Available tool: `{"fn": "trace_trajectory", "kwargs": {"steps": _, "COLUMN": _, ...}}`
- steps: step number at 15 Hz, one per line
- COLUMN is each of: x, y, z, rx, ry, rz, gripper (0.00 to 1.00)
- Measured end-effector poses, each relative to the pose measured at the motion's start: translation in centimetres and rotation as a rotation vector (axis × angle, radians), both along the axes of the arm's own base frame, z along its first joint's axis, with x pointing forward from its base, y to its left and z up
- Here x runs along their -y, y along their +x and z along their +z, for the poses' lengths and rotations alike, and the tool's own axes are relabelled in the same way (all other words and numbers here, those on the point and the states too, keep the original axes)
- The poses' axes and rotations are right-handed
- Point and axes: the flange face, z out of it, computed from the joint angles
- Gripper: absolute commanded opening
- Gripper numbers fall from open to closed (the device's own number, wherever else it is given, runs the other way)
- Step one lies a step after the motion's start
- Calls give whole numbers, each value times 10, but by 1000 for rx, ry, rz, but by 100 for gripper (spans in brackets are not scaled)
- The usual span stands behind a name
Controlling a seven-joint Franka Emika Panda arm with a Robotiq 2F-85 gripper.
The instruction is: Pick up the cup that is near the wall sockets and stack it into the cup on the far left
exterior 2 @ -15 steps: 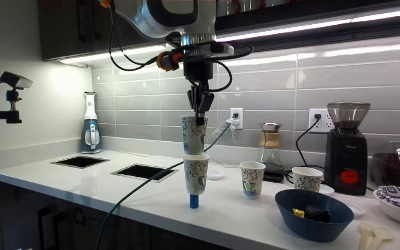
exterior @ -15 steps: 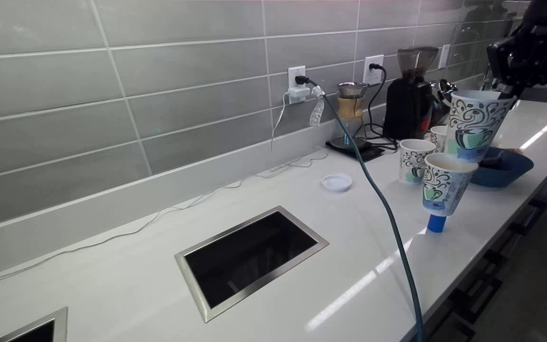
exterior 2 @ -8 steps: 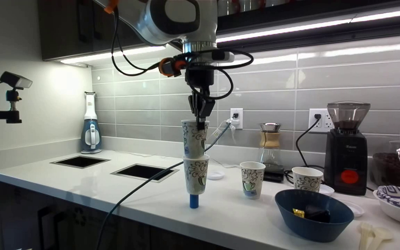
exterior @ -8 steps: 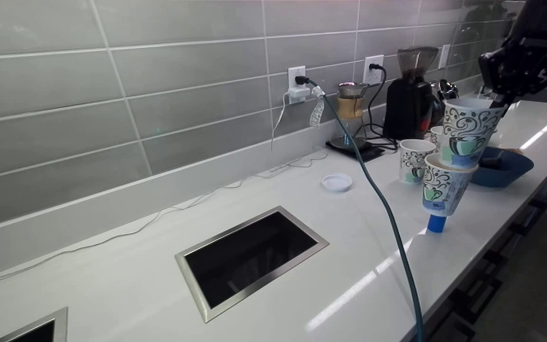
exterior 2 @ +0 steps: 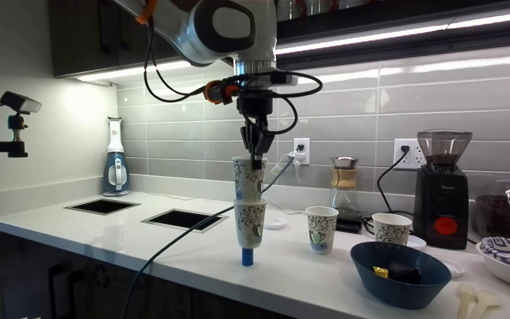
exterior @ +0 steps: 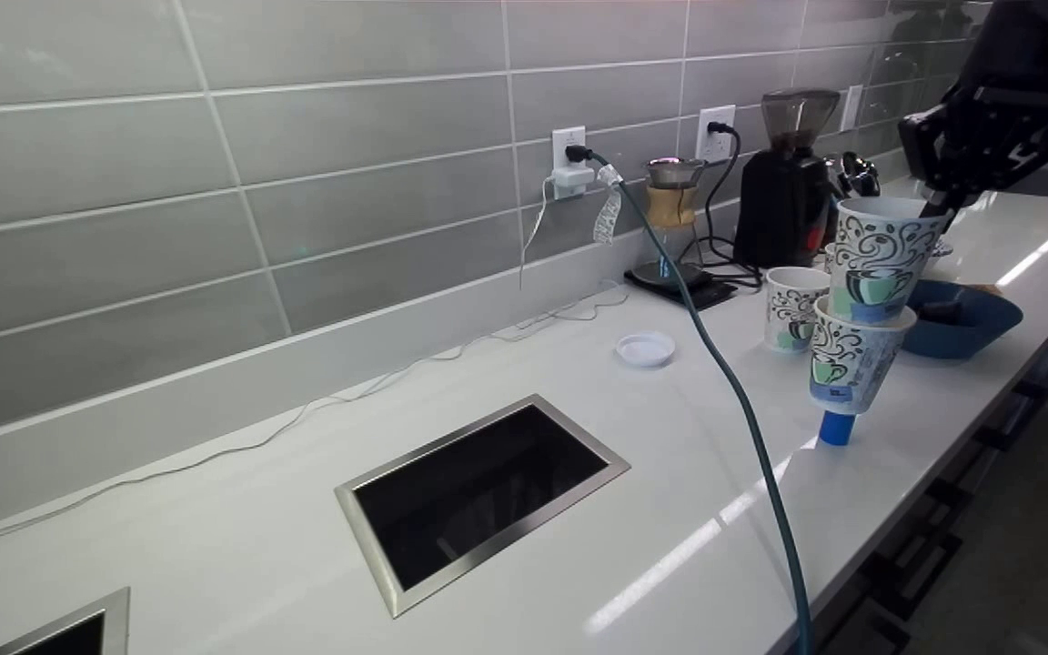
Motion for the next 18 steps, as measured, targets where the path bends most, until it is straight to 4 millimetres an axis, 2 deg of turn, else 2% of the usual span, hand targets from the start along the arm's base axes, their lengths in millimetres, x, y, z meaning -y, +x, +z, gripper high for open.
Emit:
{"fn": "trace_trajectory", "kwargs": {"steps": 7, "x": -3, "y": 8, "z": -22, "rx": -14, "ry": -3, "rz": 2, "gripper": 1}}
{"fn": "trace_trajectory", "kwargs": {"steps": 18, "x": -2, "y": 9, "z": -51, "rx": -17, "ry": -8, "rz": -4, "gripper": 1}}
